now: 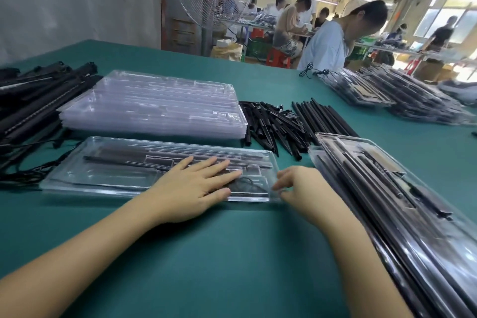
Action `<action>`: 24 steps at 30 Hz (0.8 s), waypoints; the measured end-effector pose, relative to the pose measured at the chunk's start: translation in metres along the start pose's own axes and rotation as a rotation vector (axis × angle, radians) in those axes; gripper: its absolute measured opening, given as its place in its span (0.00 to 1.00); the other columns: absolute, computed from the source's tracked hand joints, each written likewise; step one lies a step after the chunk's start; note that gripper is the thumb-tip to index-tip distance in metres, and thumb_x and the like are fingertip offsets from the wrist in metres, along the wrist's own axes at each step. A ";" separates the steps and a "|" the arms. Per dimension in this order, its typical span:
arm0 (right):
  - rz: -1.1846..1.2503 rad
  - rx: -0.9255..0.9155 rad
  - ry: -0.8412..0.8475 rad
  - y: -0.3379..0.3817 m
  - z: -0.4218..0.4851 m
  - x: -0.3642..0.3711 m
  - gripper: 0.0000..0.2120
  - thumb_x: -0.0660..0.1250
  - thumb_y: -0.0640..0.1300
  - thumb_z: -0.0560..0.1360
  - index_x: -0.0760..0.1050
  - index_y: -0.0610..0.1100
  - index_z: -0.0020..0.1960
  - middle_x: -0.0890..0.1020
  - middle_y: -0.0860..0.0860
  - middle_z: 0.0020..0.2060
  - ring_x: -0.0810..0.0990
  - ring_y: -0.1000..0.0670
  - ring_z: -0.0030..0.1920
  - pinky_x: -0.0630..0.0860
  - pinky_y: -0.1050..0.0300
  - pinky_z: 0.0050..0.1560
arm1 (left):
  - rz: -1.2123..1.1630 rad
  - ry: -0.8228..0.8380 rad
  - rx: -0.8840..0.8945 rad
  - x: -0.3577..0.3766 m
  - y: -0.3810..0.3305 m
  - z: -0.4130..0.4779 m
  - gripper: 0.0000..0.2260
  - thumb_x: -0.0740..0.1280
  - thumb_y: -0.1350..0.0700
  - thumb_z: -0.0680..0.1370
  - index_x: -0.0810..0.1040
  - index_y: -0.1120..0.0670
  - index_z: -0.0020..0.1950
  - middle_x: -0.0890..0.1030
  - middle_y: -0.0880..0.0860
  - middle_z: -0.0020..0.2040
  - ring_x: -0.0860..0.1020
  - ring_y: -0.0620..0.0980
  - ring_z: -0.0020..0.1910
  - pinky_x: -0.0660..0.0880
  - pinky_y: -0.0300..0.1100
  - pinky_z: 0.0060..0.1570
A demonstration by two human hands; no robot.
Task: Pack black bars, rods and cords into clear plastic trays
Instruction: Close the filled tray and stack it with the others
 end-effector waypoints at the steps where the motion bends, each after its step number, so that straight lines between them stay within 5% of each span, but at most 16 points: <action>1: -0.011 0.001 0.003 0.001 0.001 0.003 0.14 0.63 0.35 0.74 0.83 0.47 0.53 0.82 0.47 0.54 0.80 0.48 0.53 0.73 0.62 0.53 | 0.001 -0.010 -0.001 0.000 0.000 0.001 0.19 0.34 0.33 0.73 0.32 0.23 0.62 0.36 0.32 0.71 0.35 0.34 0.71 0.34 0.44 0.71; 7: -0.112 0.027 0.060 -0.005 -0.001 0.015 0.13 0.62 0.41 0.76 0.81 0.53 0.55 0.81 0.50 0.56 0.79 0.47 0.55 0.76 0.54 0.56 | -0.013 -0.018 0.000 0.000 0.002 0.000 0.19 0.36 0.33 0.75 0.31 0.25 0.63 0.37 0.34 0.73 0.37 0.37 0.74 0.34 0.43 0.70; 10: -0.040 -0.001 0.073 -0.010 -0.006 0.016 0.15 0.61 0.41 0.77 0.80 0.53 0.58 0.80 0.54 0.60 0.78 0.53 0.59 0.71 0.66 0.57 | 0.013 -0.004 0.044 -0.001 -0.003 -0.003 0.22 0.34 0.29 0.69 0.33 0.22 0.62 0.41 0.39 0.76 0.39 0.41 0.75 0.37 0.48 0.72; 13: 0.116 -0.066 0.033 -0.010 -0.009 0.010 0.11 0.69 0.43 0.73 0.82 0.52 0.55 0.81 0.57 0.57 0.75 0.72 0.44 0.63 0.79 0.41 | -0.037 -0.006 0.049 -0.006 -0.003 -0.005 0.21 0.36 0.28 0.68 0.42 0.20 0.61 0.47 0.41 0.77 0.43 0.42 0.76 0.38 0.48 0.72; 15: 0.235 -0.067 -0.006 -0.013 -0.008 0.008 0.10 0.72 0.41 0.70 0.84 0.51 0.50 0.82 0.56 0.54 0.71 0.75 0.33 0.64 0.83 0.38 | -0.063 -0.008 0.046 -0.009 -0.003 -0.004 0.22 0.38 0.28 0.68 0.47 0.21 0.62 0.50 0.41 0.77 0.45 0.42 0.76 0.39 0.48 0.73; 19: 0.277 -0.053 -0.035 -0.016 -0.006 0.007 0.08 0.73 0.39 0.69 0.85 0.49 0.46 0.84 0.55 0.51 0.75 0.69 0.38 0.67 0.80 0.41 | -0.095 0.034 0.036 -0.014 -0.003 0.001 0.19 0.48 0.33 0.76 0.56 0.25 0.67 0.53 0.42 0.77 0.48 0.44 0.76 0.43 0.51 0.73; 22: 0.261 -0.047 -0.063 -0.017 -0.004 0.005 0.05 0.71 0.40 0.71 0.84 0.46 0.45 0.84 0.53 0.50 0.80 0.58 0.44 0.74 0.66 0.48 | -0.082 0.060 0.044 -0.018 -0.004 0.005 0.18 0.52 0.36 0.78 0.60 0.28 0.69 0.55 0.44 0.76 0.51 0.46 0.76 0.49 0.53 0.74; 24: 0.220 -0.058 -0.052 -0.016 -0.004 0.005 0.01 0.72 0.43 0.71 0.83 0.47 0.41 0.83 0.55 0.49 0.78 0.57 0.38 0.74 0.65 0.44 | -0.089 0.071 0.050 -0.022 -0.005 0.006 0.18 0.54 0.36 0.78 0.61 0.28 0.68 0.56 0.44 0.76 0.53 0.46 0.76 0.52 0.52 0.73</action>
Point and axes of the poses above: each hand's wrist, its own z-axis towards the middle knuckle, its own x-axis out of the palm, y = z × x, the point moved 8 cm from there along z, towards the middle knuckle
